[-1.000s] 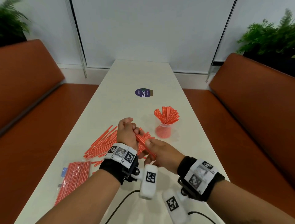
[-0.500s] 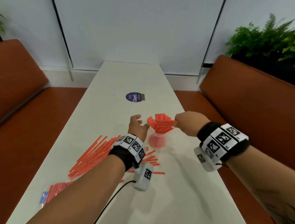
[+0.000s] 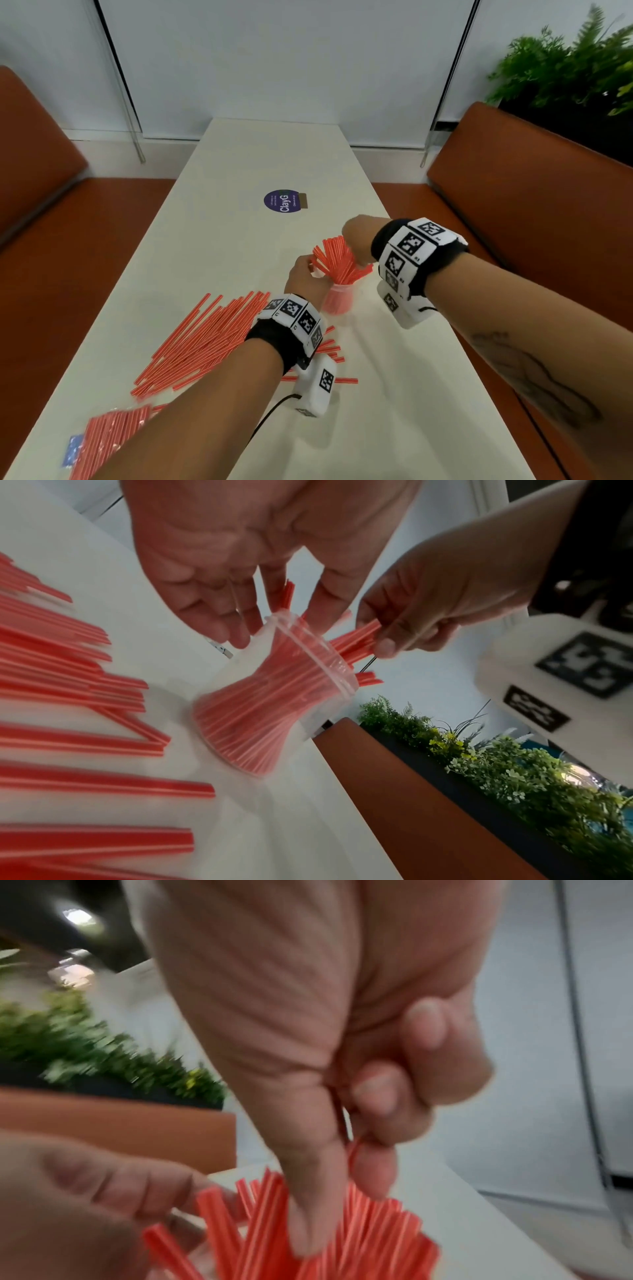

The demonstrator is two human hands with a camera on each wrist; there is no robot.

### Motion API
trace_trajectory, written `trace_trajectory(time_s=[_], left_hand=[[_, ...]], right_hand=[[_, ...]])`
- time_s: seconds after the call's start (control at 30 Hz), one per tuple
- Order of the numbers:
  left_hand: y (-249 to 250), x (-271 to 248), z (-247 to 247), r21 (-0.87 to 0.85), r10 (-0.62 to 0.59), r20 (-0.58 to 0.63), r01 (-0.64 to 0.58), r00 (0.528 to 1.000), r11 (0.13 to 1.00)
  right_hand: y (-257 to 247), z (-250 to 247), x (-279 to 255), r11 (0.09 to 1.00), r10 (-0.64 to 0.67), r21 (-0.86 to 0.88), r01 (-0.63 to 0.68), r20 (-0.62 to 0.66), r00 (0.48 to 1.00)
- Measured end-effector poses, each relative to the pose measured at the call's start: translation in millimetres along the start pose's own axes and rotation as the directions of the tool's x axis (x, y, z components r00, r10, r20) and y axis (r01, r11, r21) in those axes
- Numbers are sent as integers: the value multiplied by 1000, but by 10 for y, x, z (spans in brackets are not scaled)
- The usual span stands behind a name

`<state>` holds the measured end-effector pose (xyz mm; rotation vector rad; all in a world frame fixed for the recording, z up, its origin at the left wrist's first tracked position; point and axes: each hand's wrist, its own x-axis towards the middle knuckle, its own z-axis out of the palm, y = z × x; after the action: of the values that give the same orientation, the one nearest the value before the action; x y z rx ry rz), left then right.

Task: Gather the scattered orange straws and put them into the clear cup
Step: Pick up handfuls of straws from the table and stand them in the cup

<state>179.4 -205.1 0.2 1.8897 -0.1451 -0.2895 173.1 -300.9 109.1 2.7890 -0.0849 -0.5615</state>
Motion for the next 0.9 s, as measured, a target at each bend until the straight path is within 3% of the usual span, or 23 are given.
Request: trace_trajectory(time_s=[0.07, 0.13, 0.23, 0.33, 0.4, 0.5, 0.63, 0.7, 0.77, 0.83, 0.9], left_hand=[[-7, 13, 1, 3, -2, 10, 2, 1000, 1000], [-12, 13, -1, -2, 0, 7, 1, 1000, 1000], [-21, 13, -2, -3, 6, 1, -6, 1000, 1000], [-28, 20, -8, 15, 28, 1, -28, 1000, 1000], [-30, 22, 9, 22, 55, 48, -56, 997, 998], [-22, 41, 52, 110, 107, 102, -118, 989, 987], [-34, 125, 50, 320, 186, 62, -196, 981, 927], [-36, 132, 16, 331, 186, 78, -201, 979, 922], [-8, 112, -58, 250, 180, 61, -190, 982, 950], [30, 79, -187, 184, 181, 8, -179, 983, 966], [45, 28, -358, 205, 172, -7, -167, 985, 964]], right_hand=[[85, 61, 64, 979, 55, 199, -37, -86, 995], [156, 204, 91, 897, 141, 437, -64, -146, 979], [243, 513, 56, 632, 311, 775, 9, -264, 913], [214, 843, 1, 432, 457, 895, 113, -325, 828], [114, 1015, -20, 374, 400, 915, 152, -308, 863], [-23, 1145, -4, 415, 262, 892, 178, -304, 916], [-68, 1125, 11, 392, 259, 890, 231, -348, 901], [-78, 1124, 5, 396, 277, 889, 230, -354, 893], [-72, 1116, -20, 462, 373, 861, 211, -405, 835], [-67, 1060, -115, 573, 463, 797, 194, -509, 726], [-109, 987, -269, 660, 459, 713, 238, -633, 623]])
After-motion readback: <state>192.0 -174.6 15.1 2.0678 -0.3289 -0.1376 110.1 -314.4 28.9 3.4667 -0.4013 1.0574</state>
